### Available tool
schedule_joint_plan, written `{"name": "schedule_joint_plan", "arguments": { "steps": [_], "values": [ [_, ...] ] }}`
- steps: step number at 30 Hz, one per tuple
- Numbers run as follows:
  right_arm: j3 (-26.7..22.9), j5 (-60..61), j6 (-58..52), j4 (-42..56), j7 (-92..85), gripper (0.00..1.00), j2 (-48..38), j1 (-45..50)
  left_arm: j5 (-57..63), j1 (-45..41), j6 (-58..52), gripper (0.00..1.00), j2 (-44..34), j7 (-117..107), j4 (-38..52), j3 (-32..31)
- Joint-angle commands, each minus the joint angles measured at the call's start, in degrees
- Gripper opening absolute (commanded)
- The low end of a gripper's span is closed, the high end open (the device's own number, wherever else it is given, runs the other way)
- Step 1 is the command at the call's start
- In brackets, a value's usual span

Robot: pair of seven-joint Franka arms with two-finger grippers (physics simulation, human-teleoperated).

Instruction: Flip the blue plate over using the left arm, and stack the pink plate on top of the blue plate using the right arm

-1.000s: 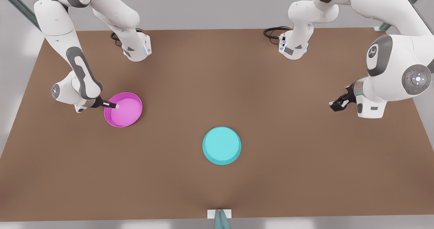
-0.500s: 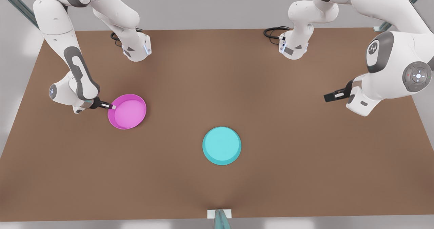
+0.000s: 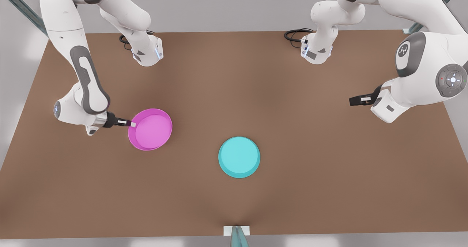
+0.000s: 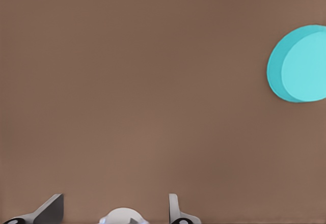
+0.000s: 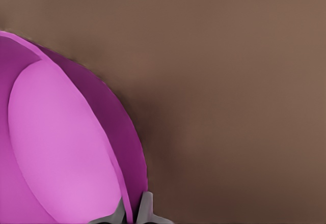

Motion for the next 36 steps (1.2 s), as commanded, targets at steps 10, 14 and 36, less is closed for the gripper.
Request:
{"name": "schedule_joint_plan", "arguments": {
  "steps": [10,14,36],
  "values": [
    [1.07,4.89,4.77,30.05,30.01,0.21,19.87,27.26,-0.13,-0.09,0.02,1.0,-0.07,7.7,0.38,-0.09],
    [0.9,4.01,6.18,40.24,37.31,0.21,27.6,32.97,-0.04,-0.09,0.02,1.0,-0.07,7.78,0.38,-0.09],
    [-3.32,-3.9,-6.02,46.66,42.32,1.0,22.43,31.57,-0.04,-0.26,0.02,1.0,0.02,7.35,0.46,-0.18]
  ]
}}
